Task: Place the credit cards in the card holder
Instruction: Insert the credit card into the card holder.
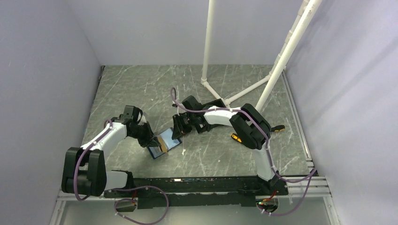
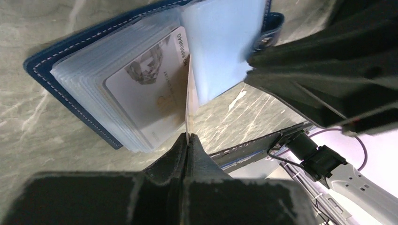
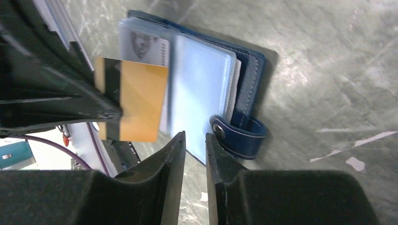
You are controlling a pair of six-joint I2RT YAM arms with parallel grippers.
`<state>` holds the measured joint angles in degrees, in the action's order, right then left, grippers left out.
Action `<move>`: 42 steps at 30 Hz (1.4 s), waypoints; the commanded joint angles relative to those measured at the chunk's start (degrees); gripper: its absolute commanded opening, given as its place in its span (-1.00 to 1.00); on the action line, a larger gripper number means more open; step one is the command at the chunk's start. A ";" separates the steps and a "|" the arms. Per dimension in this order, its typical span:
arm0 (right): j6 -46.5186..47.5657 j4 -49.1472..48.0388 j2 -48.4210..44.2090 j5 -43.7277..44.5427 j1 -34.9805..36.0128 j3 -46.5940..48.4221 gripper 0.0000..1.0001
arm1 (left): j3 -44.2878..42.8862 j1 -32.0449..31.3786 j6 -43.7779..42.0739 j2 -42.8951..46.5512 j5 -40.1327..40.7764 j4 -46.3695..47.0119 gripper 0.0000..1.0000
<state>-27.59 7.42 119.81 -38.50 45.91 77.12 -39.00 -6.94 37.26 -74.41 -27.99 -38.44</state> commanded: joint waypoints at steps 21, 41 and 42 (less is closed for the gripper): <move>2.74 -1.67 0.08 3.32 -0.46 -1.62 -0.59 | 4.73 0.10 2.07 -0.39 -1.24 8.91 -1.00; 2.98 -1.28 1.90 3.34 -0.38 -1.10 -0.63 | 6.90 0.63 1.77 -1.66 2.34 12.70 -1.00; 2.98 -1.27 2.03 3.33 -0.38 -1.02 -0.63 | 7.29 0.77 2.28 -1.28 2.59 13.26 -1.00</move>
<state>-26.48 7.22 120.70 -36.88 45.71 75.79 -33.71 -6.81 39.70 -76.12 -29.56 -26.79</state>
